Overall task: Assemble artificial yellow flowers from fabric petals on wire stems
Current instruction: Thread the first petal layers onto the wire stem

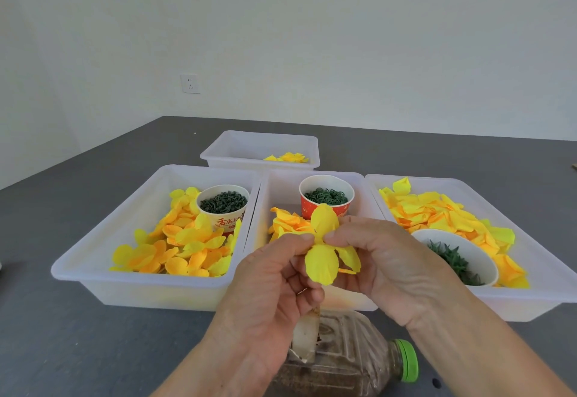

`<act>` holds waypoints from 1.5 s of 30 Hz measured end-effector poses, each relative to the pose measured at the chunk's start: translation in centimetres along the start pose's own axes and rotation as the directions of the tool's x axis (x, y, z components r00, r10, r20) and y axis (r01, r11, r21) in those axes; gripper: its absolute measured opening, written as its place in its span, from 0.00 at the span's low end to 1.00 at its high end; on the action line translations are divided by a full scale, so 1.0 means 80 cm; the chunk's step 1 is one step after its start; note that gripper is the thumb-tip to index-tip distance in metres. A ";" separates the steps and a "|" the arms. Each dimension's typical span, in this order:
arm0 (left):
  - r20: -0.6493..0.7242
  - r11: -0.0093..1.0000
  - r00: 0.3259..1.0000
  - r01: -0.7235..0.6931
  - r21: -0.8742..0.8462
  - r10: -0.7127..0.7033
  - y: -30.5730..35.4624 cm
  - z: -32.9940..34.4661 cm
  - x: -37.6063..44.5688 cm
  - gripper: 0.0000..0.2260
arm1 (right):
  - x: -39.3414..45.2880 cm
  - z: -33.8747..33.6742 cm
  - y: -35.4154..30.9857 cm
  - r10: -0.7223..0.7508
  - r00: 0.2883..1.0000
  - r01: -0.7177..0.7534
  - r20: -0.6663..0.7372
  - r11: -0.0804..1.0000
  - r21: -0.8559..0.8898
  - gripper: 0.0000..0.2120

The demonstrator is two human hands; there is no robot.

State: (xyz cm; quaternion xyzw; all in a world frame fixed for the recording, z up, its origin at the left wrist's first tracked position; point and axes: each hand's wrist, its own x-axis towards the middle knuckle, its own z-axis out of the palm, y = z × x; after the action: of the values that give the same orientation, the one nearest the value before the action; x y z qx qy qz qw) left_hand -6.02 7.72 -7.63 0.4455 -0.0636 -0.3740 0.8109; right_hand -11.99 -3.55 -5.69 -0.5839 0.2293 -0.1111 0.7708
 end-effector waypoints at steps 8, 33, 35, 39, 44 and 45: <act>-0.002 0.999 0.999 0.033 0.026 -0.033 0.001 -0.002 0.000 0.06 | 0.001 0.001 -0.004 0.115 0.990 -0.120 0.077 0.991 0.064 0.10; 0.061 0.996 0.997 0.040 0.078 -0.045 0.003 -0.005 -0.001 0.04 | 0.000 -0.002 -0.003 0.027 0.977 -0.050 0.211 0.993 0.107 0.06; 0.065 0.996 0.997 0.022 0.083 -0.028 0.002 -0.006 -0.001 0.04 | -0.002 -0.003 -0.002 0.009 0.975 -0.028 0.222 0.996 0.081 0.11; 0.044 0.998 0.999 0.010 0.069 -0.013 0.000 -0.006 -0.002 0.02 | -0.001 -0.005 -0.001 -0.007 0.982 0.000 0.187 0.999 0.039 0.17; 0.021 0.999 1.000 0.021 0.037 -0.022 0.001 -0.005 0.000 0.02 | 0.003 -0.004 0.000 0.027 0.992 -0.028 0.124 1.000 0.006 0.21; 0.020 0.999 0.999 0.026 0.038 -0.027 0.001 -0.004 0.000 0.01 | 0.004 -0.003 0.000 0.037 0.992 -0.039 0.124 0.999 0.012 0.20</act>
State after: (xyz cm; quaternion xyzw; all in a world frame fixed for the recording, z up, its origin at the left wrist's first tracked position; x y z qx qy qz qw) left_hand -5.84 8.01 -7.76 0.4574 -0.0731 -0.3880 0.7968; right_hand -11.84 -3.89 -5.81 -0.5797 0.1911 -0.0617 0.7897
